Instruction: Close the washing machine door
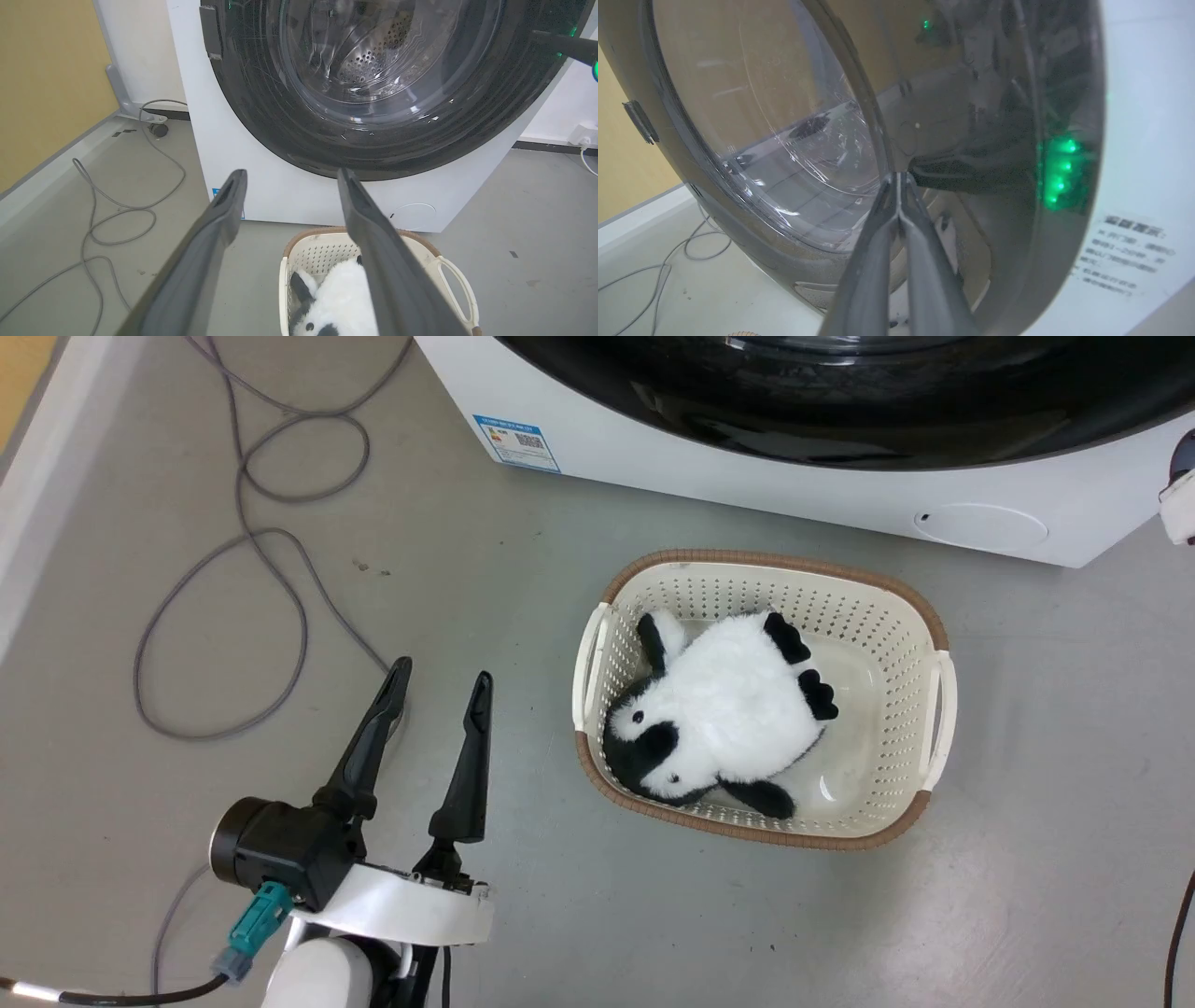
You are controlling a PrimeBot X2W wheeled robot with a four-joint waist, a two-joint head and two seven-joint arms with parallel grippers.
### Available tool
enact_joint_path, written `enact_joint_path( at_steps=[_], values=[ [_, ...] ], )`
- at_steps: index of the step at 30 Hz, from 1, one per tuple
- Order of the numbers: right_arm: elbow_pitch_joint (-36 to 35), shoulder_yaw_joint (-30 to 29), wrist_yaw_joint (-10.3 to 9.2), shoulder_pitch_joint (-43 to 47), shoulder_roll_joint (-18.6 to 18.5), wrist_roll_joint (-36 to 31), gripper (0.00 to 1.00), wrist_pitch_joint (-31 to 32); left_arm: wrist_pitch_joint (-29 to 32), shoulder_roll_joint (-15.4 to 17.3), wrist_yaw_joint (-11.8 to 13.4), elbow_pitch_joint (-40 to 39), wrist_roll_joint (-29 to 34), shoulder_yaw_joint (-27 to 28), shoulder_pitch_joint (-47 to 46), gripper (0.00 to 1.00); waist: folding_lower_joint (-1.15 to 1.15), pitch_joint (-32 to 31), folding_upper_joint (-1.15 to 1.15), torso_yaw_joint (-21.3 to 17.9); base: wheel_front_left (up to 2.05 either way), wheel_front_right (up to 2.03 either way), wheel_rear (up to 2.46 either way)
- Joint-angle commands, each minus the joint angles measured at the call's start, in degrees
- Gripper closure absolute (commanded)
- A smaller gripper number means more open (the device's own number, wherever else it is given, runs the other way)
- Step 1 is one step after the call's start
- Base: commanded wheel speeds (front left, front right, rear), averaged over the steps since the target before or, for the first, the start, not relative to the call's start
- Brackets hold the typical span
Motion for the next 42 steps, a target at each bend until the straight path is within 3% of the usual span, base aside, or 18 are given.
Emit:
enact_joint_path(
  at_steps=[1, 11, 20, 33, 42],
  values=[
    [0.5, -1.9, -0.83, -2.3, -1.3, -0.3, 1.0, 0.1, -0.3, -0.1, -0.2, -0.2, -0.5, 0.2, -0.9, 0.0, -0.01, 0.0, 0.0, -0.1, 0.0, 0.0, 0.0],
    [-0.1, 1.2, -0.83, 5.1, 1.4, -0.1, 1.0, -3.7, -0.3, -0.1, -0.2, 1.3, 0.2, 1.9, 1.3, 0.0, -0.01, -8.0, 0.0, -3.2, 0.0, 0.0, 0.0],
    [-6.2, 2.4, -0.83, 19.6, 5.1, 1.5, 1.0, -7.7, -0.3, -0.1, -0.3, 2.7, 1.4, 4.8, 5.4, 0.0, -0.01, -18.0, 0.0, -7.5, 0.0, 0.0, 0.0],
    [-17.2, -4.8, -0.83, 44.6, 16.4, -1.4, 1.0, -9.3, -0.3, 0.2, -0.3, 6.1, 3.3, 5.9, 10.6, 0.0, -0.01, -24.8, 0.0, -11.0, 0.0, 0.0, 0.0],
    [-23.2, -6.8, -0.83, 55.6, 19.9, -5.2, 1.0, -9.4, -0.3, 0.3, 0.4, 7.4, 5.4, 6.5, 12.2, 0.0, -0.01, -26.8, 0.0, -11.2, 0.0, 0.0, 0.0]
  ],
)
